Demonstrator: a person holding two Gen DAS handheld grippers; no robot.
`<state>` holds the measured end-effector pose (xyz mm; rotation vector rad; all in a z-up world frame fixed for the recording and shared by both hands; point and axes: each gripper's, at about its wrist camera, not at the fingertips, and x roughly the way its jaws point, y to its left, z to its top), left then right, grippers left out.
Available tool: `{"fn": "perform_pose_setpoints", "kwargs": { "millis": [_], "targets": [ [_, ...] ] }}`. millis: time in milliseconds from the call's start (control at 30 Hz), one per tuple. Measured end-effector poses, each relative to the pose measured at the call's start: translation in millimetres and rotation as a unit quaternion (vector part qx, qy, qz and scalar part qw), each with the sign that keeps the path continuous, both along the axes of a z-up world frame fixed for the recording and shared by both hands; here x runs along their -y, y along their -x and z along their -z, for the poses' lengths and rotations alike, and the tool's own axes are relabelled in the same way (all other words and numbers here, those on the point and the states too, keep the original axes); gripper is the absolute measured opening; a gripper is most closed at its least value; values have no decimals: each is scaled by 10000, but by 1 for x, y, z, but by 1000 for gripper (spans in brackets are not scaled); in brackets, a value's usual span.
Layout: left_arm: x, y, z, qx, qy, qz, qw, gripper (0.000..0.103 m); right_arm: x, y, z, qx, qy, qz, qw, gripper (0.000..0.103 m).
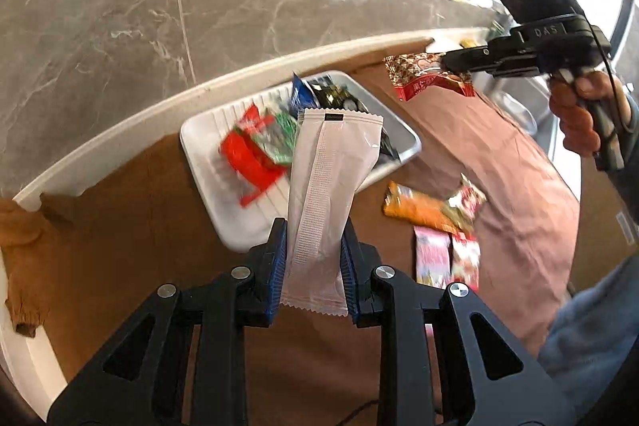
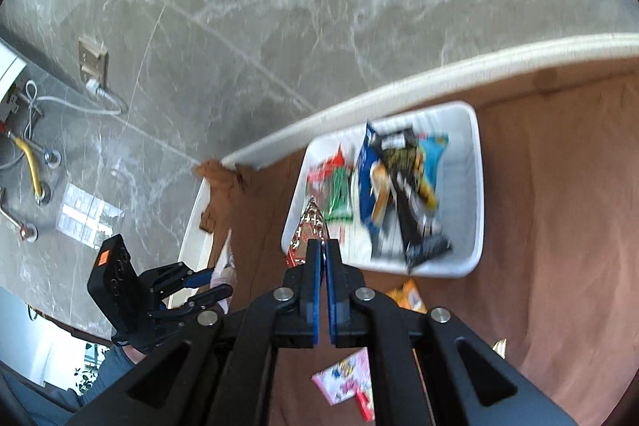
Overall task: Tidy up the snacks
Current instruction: 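Lift both packets and carry them over the white tray, then lower both packets into the white tray and open both tools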
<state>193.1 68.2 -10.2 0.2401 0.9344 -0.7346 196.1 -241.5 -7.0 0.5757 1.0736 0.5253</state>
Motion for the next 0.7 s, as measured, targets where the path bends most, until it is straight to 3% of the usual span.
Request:
{"fn": "perform_pose_setpoints", "kwargs": {
  "millis": [333, 700],
  "targets": [
    [24, -72, 21, -204, 71, -333, 9992, 23, 5, -54, 36, -229, -44, 71, 9997, 4],
    [66, -112, 58, -419, -340, -351, 9979, 23, -6, -82, 82, -566, 108, 55, 9983, 4]
  ]
}}
